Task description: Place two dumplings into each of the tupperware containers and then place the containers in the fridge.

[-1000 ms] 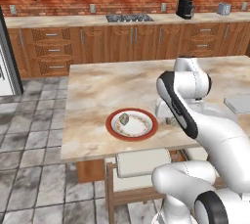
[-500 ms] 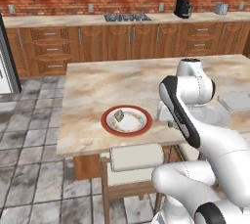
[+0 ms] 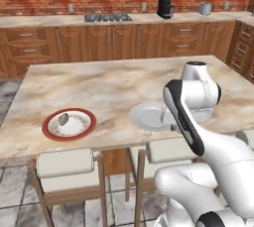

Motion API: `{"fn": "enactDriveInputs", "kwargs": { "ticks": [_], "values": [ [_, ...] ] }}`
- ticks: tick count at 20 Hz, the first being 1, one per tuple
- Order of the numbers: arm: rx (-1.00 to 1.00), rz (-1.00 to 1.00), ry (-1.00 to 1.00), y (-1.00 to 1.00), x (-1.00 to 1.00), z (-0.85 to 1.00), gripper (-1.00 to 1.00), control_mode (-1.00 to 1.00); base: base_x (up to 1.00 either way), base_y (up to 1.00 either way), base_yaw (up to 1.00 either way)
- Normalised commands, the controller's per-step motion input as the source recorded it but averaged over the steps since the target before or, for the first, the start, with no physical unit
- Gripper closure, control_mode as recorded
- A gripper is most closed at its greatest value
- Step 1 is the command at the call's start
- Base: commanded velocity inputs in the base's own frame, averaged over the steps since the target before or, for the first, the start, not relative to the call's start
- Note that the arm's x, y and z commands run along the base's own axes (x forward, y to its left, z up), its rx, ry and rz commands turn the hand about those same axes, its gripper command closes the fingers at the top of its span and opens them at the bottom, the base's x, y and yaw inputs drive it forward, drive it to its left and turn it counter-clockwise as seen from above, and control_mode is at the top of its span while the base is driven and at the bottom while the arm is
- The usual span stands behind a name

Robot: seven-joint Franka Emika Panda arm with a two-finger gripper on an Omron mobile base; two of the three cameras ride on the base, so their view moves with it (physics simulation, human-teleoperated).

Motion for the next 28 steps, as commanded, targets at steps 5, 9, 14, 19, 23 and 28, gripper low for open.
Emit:
{"fn": "enactDriveInputs", "kwargs": {
  "ticks": [5,9,14,19,23,28],
  "values": [
    [0.0,0.0,0.0,0.0,0.0,0.0,1.0,1.0,0.08,-0.86,-0.02],
    [0.0,0.0,0.0,0.0,0.0,0.0,1.0,1.0,0.19,-0.69,0.0],
    [0.0,0.0,0.0,0.0,0.0,0.0,1.0,1.0,0.31,-0.58,0.0],
    [0.0,0.0,0.0,0.0,0.0,0.0,1.0,1.0,0.45,-0.22,0.0],
    [0.0,0.0,0.0,0.0,0.0,0.0,1.0,1.0,0.5,-0.02,0.0],
    [0.0,0.0,0.0,0.0,0.2,0.0,1.0,-1.0,0.49,0.0,0.0]
  ]
}}
